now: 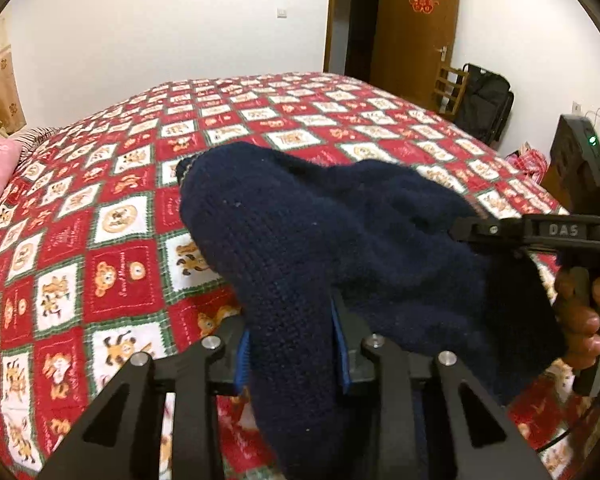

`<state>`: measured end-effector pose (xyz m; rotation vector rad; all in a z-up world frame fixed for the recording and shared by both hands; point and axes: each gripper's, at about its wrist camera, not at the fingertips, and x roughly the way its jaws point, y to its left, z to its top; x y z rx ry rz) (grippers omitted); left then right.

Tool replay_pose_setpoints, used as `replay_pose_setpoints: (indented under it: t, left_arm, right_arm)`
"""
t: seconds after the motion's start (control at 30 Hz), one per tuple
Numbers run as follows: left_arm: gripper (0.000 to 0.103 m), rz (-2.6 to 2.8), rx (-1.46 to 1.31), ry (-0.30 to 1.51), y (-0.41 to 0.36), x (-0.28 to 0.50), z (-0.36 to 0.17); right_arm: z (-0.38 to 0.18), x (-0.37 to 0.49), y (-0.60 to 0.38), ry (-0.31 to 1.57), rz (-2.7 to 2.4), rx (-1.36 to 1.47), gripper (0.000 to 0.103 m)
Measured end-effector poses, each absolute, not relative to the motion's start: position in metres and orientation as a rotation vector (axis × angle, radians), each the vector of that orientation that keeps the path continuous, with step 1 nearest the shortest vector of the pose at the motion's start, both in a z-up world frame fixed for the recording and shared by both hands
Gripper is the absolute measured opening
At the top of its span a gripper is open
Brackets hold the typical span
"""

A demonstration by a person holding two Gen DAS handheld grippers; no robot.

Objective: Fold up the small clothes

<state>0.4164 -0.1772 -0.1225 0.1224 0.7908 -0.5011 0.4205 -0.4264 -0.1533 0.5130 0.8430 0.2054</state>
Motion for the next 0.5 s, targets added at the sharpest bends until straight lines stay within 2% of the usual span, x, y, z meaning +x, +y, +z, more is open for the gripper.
replay_pose_setpoints:
  t: [0.5]
  left_arm:
    - [0.033, -0.454, 0.046, 0.731, -0.097, 0.352, -0.083]
  right_arm:
    - [-0.133, 0.391, -0.332, 0.879, 0.337, 0.453, 0.02]
